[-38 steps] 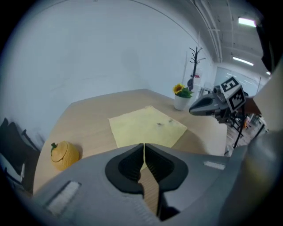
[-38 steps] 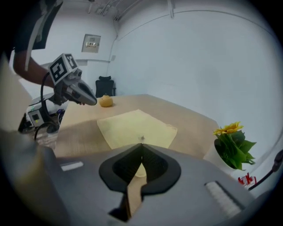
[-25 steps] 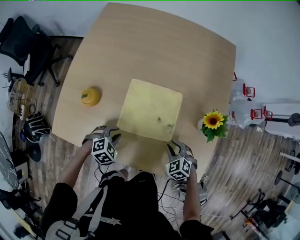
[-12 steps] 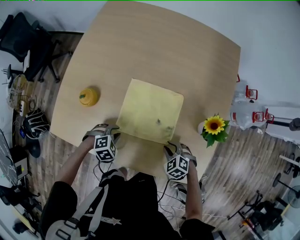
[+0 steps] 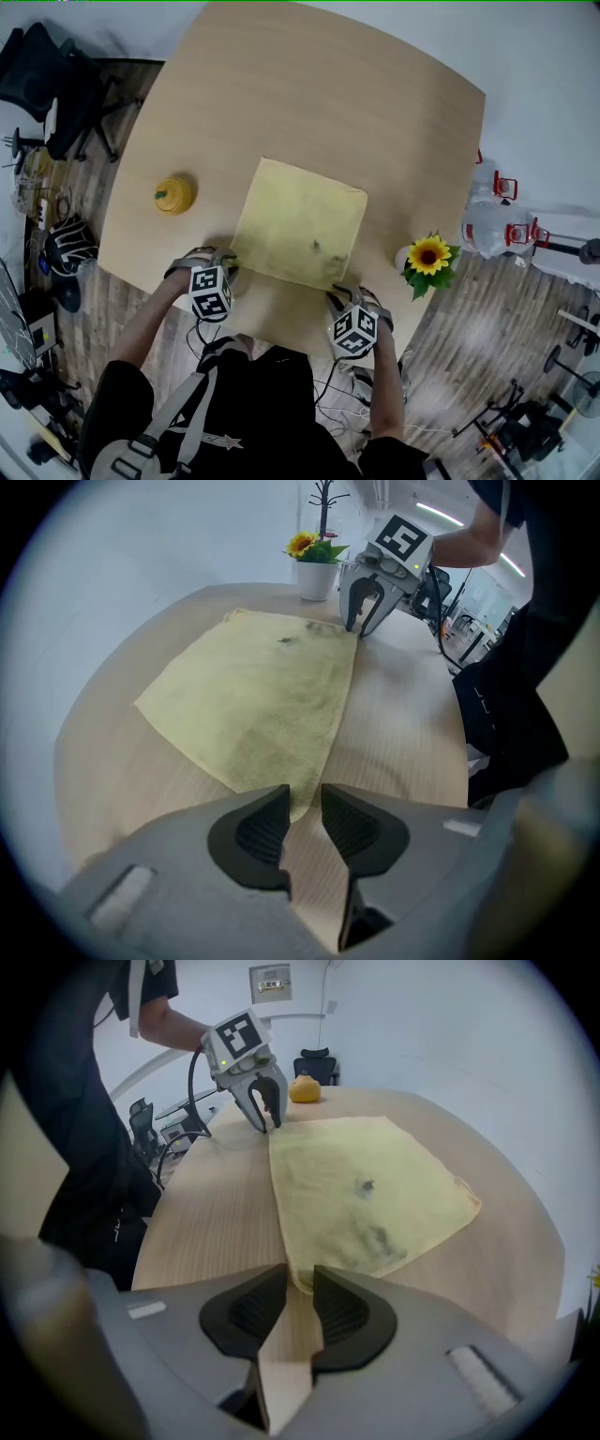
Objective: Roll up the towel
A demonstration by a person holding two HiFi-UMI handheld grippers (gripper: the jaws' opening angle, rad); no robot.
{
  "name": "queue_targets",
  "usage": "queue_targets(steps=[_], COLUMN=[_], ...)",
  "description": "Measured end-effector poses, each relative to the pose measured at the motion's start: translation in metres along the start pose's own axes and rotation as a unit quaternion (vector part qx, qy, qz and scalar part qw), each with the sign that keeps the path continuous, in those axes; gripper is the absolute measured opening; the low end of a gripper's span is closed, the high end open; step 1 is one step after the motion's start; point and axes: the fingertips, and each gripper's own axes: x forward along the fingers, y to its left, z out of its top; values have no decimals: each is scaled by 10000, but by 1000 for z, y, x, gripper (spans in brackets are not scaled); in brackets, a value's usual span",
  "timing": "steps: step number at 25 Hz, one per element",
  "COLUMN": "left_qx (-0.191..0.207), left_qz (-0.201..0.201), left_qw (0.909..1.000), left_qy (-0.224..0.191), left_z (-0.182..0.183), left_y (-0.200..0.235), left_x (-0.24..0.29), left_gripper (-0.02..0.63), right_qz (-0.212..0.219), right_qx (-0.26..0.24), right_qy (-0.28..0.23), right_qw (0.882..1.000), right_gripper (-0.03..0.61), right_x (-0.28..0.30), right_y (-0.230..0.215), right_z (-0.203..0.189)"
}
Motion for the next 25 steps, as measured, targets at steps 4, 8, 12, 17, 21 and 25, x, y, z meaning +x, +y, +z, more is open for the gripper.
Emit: queue_targets(steps=[4, 8, 12, 17, 21, 25], left_qx=[-27, 2, 22, 220, 303, 414], left_qz=[-222, -291, -345, -230, -75, -32], left_qw=[9997, 9995, 9993, 9992, 9992, 9987], left_qy=[54, 117, 160, 234, 241, 302], left_z=[0, 2, 1, 1, 1, -2], left_y=[0, 1, 4, 5, 1, -4], left_x=[2, 2, 3, 1, 1, 1], left_gripper=[115, 106, 60, 54, 31, 31], right_qz=[133, 186, 270, 231, 87, 6], right_qx=[-17, -89, -39, -87, -119, -123], right_qy=[107, 201, 236, 254, 249, 313], right_qw=[9999, 9996, 9993, 9994, 9996, 9994], right_gripper=[78, 67, 63, 51, 34, 31], right_x=[0, 0, 1, 1, 0, -2], right_y=[-3, -3, -3, -4, -4, 2], right_z=[0, -2, -1, 1, 0, -5])
